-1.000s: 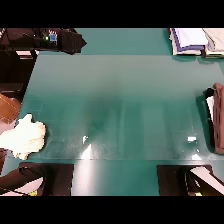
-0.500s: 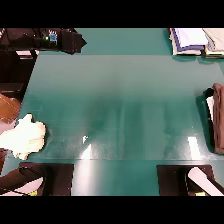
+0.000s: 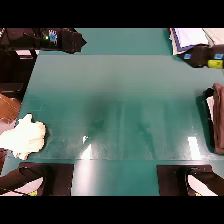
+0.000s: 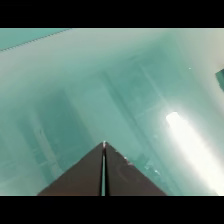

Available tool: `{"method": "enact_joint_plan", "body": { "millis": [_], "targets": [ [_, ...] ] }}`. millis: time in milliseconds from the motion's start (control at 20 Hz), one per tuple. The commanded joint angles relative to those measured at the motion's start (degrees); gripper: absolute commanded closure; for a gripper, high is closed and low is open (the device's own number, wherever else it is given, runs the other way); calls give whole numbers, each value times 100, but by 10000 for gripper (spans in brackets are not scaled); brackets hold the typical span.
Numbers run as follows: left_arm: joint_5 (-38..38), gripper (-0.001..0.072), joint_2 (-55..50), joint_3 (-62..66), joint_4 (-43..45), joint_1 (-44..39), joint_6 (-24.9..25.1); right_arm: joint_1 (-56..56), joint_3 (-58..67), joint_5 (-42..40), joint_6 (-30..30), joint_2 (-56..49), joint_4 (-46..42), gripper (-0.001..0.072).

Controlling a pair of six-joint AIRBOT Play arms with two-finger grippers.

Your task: Fold the shirts.

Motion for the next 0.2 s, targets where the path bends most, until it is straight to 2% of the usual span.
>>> {"method": "enact_joint_plan", "body": {
  "millis": [0,150],
  "targets": [
    [13,680,-2,0,-4,0,-2,577,7,-184,-61,4,-33,691],
    [13,680,-2,0,-7,0,-2,570,7,-179,-61,4,-33,691]
  ]
}}
